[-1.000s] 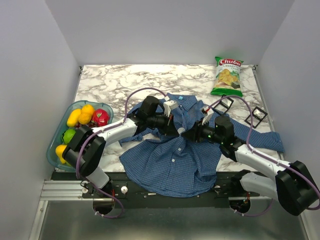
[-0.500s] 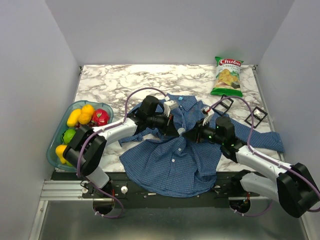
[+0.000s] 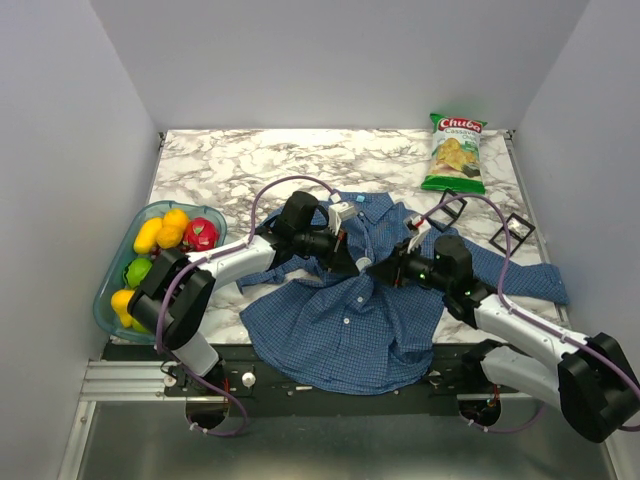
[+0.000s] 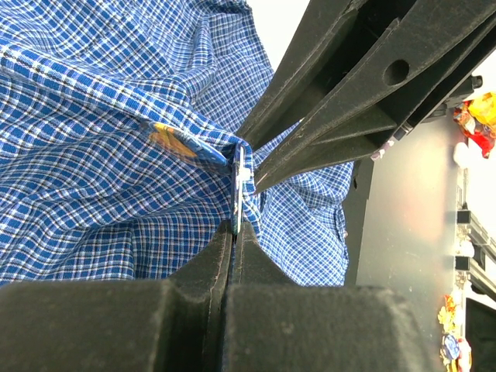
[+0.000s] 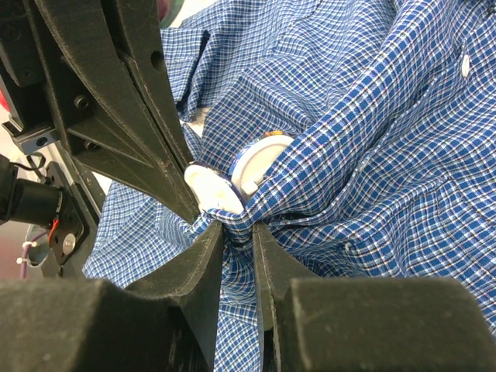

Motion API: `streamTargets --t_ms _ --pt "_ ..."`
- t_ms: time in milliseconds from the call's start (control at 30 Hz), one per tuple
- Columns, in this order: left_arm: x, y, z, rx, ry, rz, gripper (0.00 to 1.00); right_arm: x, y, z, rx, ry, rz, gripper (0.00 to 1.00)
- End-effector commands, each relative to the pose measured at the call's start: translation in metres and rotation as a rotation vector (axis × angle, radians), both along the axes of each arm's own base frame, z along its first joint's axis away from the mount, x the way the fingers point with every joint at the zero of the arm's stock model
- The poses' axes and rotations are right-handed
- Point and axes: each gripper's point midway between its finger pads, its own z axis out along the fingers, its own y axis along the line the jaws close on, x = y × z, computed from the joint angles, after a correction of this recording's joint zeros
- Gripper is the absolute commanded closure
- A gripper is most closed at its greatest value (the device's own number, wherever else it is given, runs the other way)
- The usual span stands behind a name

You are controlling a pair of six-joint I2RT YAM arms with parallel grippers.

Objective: Pin the brooch onto the clothing
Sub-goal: Pin the brooch to the clothes.

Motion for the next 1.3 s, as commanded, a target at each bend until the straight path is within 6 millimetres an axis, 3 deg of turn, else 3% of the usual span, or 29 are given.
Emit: streamTargets --t_ms 0,967,1267 --pt "-0.008 -0.004 0.003 -0.028 0.008 -0.064 1.00 0.000 0.004 0.019 0.028 -0.074 0.024 0.71" --pt "-0.009 -0.005 0.000 -0.024 0.019 -0.075 1.00 -0.005 0.006 0.042 0.079 -0.118 0.042 0.70" --pt "-0.009 -0.005 0.001 -0.025 0.008 -0.075 1.00 -0.003 0.008 0.035 0.073 -0.091 0.046 0.70"
